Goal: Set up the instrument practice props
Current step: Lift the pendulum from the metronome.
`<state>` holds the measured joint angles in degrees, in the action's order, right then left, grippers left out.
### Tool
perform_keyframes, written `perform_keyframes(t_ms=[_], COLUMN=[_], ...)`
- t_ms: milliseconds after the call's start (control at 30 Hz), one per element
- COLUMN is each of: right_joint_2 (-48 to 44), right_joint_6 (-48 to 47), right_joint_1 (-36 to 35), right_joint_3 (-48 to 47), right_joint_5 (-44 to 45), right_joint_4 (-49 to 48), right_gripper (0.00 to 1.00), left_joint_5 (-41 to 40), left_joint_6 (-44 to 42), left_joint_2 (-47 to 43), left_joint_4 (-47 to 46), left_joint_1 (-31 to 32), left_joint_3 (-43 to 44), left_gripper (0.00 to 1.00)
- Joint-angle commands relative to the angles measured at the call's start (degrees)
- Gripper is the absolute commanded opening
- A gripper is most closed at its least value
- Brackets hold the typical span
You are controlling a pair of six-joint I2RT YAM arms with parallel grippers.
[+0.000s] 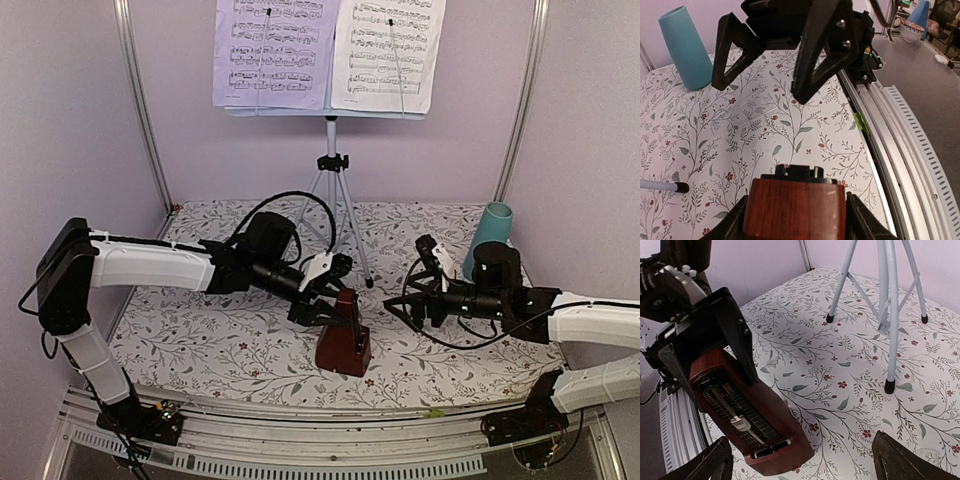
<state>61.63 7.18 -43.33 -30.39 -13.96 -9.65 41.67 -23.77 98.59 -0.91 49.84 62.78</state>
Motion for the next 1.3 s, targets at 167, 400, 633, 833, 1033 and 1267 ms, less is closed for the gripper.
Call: perform_keyframes(t_ms=[167,400,633,833,1033,1267], right_joint_2=[5.44,9.02,11.59,13.83,14.43,16.34], right_joint_6=[-0.91,-1.56,-5.25,-6.56,-9.03,-10.76], right_joint_1=[-5.83,-6.77,-6.92,-7.68,-8.4,-9.39], right_joint_3=[-1.41,-1.09,0.44,-0.2,-0.95,-2.7], right_joint_5=[-1.71,-6.08,-8.66,-9.63,-8.37,-7.94], right_joint_4=[-8.45,-12.21,-15.49,-15.13,-14.14,-11.87], right_gripper=[0.98,0.79,0.52,0.47,0.42,0.37], left_joint_5=[-0.63,0.3,1.85,1.97,2.93,3.02], left_joint_6=[0.04,-0.5,-4.86,-7.44,-8.93,-9.25], left_joint_2=[-0.17,-0.51,-0.26,0.38,1.38,2.3], left_joint_4=[1.83,2.21,4.36,7.03,8.73,9.5], left_joint_1=[-0.77,-0.79,-0.8,-0.78,-0.67,-0.71], left_joint_3=[-1.48,-1.76,-1.79,-0.24,0.83,1.71], left_gripper=[0.0,0.0,0.0,0.0,0.0,0.0])
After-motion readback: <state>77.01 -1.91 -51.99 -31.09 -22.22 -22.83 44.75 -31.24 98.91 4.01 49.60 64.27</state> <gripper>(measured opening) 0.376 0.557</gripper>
